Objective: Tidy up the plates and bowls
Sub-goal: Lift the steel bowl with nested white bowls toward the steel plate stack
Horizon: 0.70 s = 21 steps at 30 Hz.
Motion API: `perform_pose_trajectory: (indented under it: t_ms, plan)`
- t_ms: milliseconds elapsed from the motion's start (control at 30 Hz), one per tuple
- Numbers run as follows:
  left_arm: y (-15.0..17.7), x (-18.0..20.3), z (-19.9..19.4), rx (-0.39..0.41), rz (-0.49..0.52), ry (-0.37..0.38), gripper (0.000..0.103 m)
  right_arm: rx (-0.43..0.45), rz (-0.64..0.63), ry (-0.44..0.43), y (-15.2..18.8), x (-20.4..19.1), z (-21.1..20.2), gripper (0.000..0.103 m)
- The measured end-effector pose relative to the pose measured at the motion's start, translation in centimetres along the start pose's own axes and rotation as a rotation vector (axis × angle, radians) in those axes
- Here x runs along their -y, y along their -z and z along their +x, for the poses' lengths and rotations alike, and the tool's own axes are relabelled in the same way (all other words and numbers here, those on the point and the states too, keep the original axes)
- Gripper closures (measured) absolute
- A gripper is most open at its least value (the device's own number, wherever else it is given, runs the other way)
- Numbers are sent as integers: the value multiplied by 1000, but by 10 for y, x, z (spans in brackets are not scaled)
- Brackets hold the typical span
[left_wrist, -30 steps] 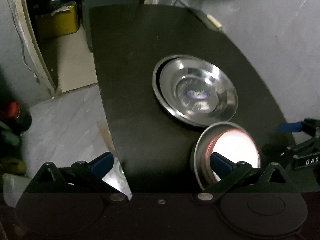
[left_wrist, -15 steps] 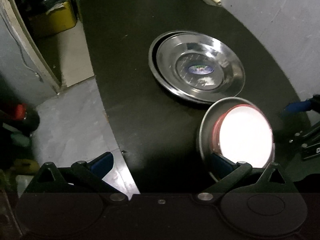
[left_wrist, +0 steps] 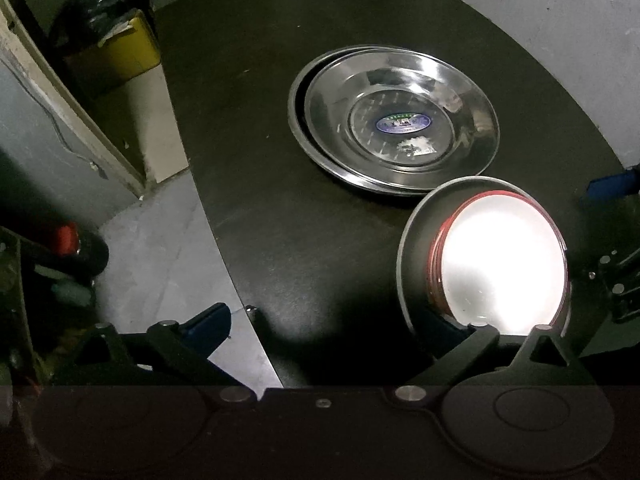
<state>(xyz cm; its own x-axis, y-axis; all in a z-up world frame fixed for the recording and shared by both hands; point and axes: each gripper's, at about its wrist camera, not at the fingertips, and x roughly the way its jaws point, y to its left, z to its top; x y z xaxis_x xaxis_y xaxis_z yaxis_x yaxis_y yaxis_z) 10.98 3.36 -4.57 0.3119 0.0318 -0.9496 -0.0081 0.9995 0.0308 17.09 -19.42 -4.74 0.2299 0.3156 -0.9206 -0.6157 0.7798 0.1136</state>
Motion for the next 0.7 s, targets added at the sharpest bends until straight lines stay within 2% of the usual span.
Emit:
perform_pose_trajectory:
  t_ms: [67, 167, 367, 433, 600, 667, 700]
  plan:
    - [0, 3, 0, 2, 6, -5, 8, 2, -3, -2, 0, 0, 0, 3]
    - [-1, 4, -2, 8, 15, 12, 17, 3, -9, -13, 0, -1, -1, 8]
    - [-1, 6, -3, 8, 5, 67, 36, 11, -32, -52, 0, -4, -4, 23]
    - [-1, 4, -2, 8, -13, 97, 46, 11, -36, -62, -1, -5, -4, 28]
    - [0, 5, -3, 11, -22, 120, 53, 12, -24, -89, -1, -3, -4, 31]
    - [0, 5, -4, 12, -27, 131, 56, 14, -25, -98, -1, -3, -4, 35]
    - [0, 4, -3, 12, -32, 138, 59, 16, -28, -107, 0, -3, -5, 40]
